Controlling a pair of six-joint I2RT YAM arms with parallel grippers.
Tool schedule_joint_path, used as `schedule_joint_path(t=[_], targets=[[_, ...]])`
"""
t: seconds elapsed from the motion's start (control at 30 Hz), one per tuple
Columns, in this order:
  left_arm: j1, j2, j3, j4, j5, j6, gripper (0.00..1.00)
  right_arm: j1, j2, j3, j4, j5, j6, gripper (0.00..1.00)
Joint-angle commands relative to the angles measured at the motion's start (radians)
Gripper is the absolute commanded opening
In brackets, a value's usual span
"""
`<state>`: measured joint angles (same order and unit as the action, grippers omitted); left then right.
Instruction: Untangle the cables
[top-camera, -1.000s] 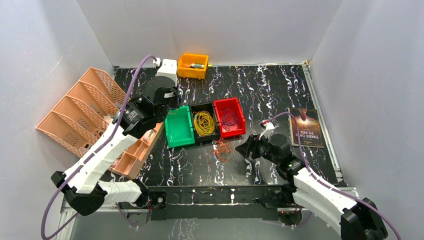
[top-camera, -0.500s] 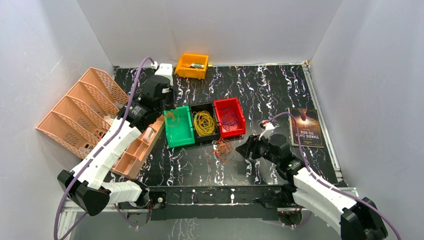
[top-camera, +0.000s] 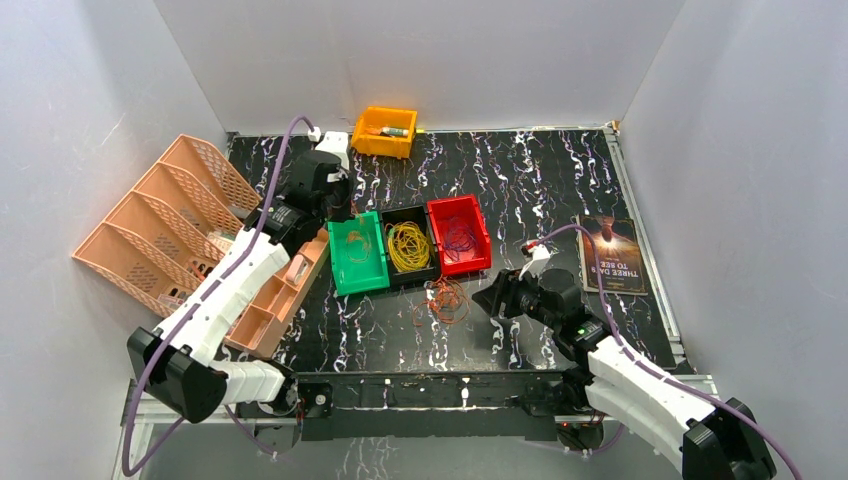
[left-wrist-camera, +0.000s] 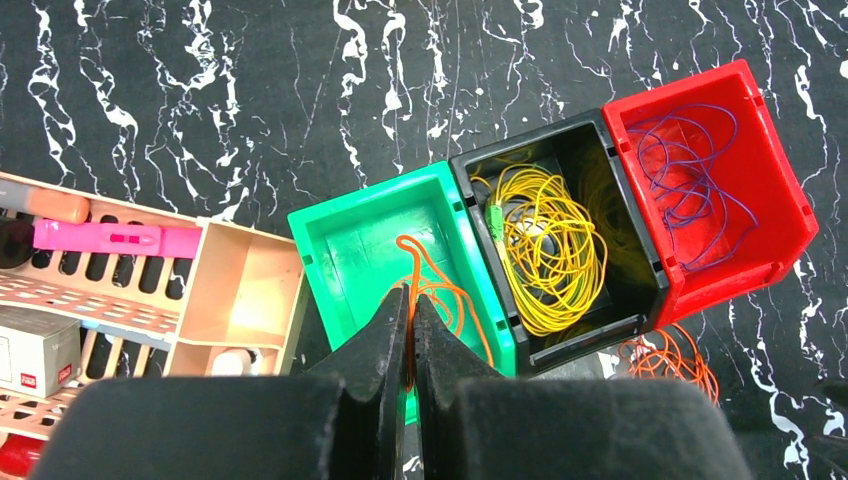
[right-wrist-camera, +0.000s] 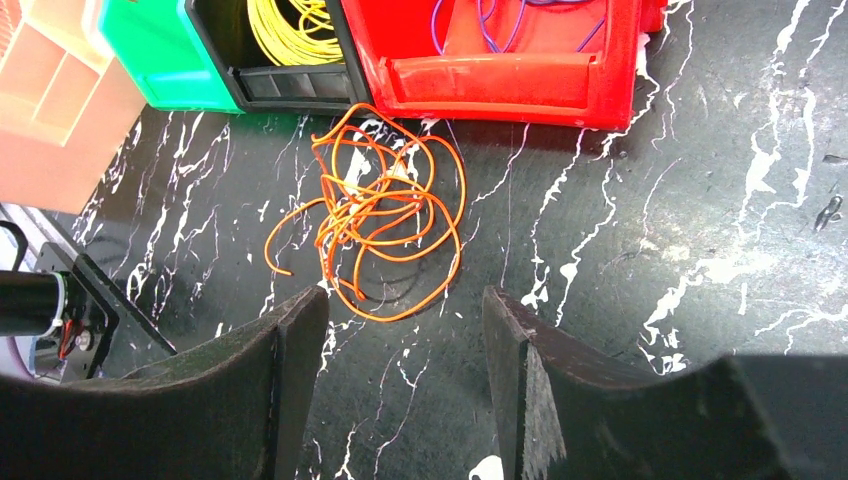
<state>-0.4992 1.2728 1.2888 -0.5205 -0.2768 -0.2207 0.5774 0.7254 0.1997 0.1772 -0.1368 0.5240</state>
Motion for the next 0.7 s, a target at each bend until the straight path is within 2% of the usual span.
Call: schedule_joint_path(t=[0.0, 0.27, 0.67], targets=[[0.019, 0.007, -0.017, 0.016, 0.025, -0.002, 0.0, 0.001, -0.014, 0.004, 0.018, 0.015, -0.007, 0.67], [0.046, 0.054, -0.063, 0.022, 0.011, -0.022, 0.0, 0.002, -0.015, 0.004, 0.011, 0.018, -0.008, 0.67], [0.074, 0.149, -0.122, 0.056, 0.075, -0.029, 0.0, 0.002, -0.009, 0.009, 0.01, 0.019, -0.009, 0.67]])
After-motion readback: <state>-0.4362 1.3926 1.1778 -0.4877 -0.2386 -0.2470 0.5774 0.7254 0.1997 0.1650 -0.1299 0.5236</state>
